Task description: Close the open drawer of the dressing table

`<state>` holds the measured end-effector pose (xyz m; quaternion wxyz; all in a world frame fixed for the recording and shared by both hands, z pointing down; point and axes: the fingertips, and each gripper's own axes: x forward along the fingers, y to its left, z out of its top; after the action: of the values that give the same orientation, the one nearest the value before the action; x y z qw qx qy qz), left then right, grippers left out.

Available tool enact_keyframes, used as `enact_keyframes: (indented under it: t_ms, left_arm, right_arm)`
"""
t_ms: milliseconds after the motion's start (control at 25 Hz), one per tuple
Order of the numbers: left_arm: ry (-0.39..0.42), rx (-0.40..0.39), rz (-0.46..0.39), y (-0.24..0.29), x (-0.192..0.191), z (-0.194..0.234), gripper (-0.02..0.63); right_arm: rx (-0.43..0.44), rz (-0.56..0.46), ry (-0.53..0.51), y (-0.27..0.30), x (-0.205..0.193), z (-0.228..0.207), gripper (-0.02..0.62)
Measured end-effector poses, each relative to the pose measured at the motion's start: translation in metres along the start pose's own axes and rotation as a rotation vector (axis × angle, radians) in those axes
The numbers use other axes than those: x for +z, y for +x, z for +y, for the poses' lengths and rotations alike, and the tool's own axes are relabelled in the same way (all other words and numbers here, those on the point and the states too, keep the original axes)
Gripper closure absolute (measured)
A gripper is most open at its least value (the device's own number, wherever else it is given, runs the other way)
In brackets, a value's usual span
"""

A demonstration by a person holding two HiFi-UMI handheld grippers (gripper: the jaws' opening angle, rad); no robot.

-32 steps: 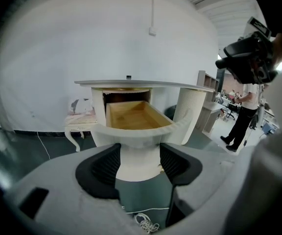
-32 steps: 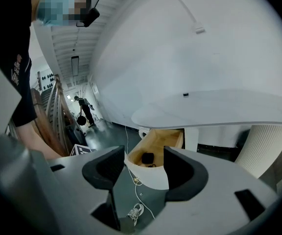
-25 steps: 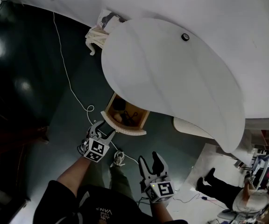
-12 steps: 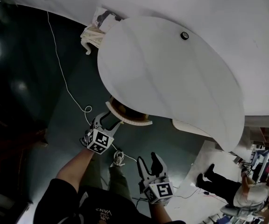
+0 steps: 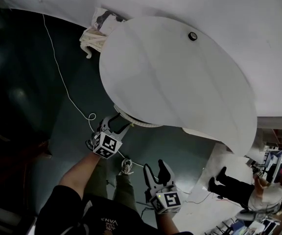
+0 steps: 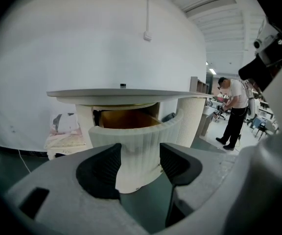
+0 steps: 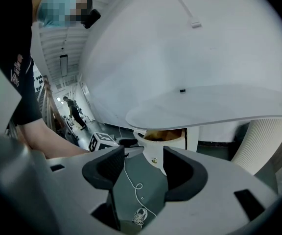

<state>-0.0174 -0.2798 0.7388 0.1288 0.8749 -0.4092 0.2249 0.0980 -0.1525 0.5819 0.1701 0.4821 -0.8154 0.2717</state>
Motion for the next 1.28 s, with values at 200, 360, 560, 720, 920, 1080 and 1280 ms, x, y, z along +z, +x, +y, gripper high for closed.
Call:
enact_keyframes:
  t_ms: [200,360,560,720,920,1080,1280]
  left_arm:
    - [0.003,-0.028,-0.017,0.010,0.007,0.007,0.354]
    - [0.018,-0.043,-0.033,0.016,0.011,0.013,0.354]
    - [0.046,-0.071,-0.042,0.026,0.015,0.019,0.354]
    - [0.057,-0.079,-0.057,0.035,0.021,0.026,0.353]
    - [0.062,-0.075,-0.069,0.043,0.027,0.032,0.353]
    - [0.078,-0.066,-0.086,0.048,0.032,0.035,0.351]
    - [0.093,-0.064,-0.096,0.054,0.034,0.039,0.351]
  right_arm:
    - [-0.024,0.009,0.000,0.006,-0.001,0.001,0.356]
    - [-0.044,0.001,0.005,0.011,0.003,-0.001,0.357]
    - [-0.070,-0.012,0.028,0.018,0.005,-0.003,0.357]
    - [-0.074,-0.009,0.036,0.024,0.001,-0.003,0.356]
    - [-0.087,-0.010,0.045,0.028,0.000,-0.006,0.357]
    - [-0.099,-0.005,0.049,0.028,-0.003,-0.010,0.357]
    - [-0.099,-0.001,0.052,0.029,-0.004,-0.010,0.356]
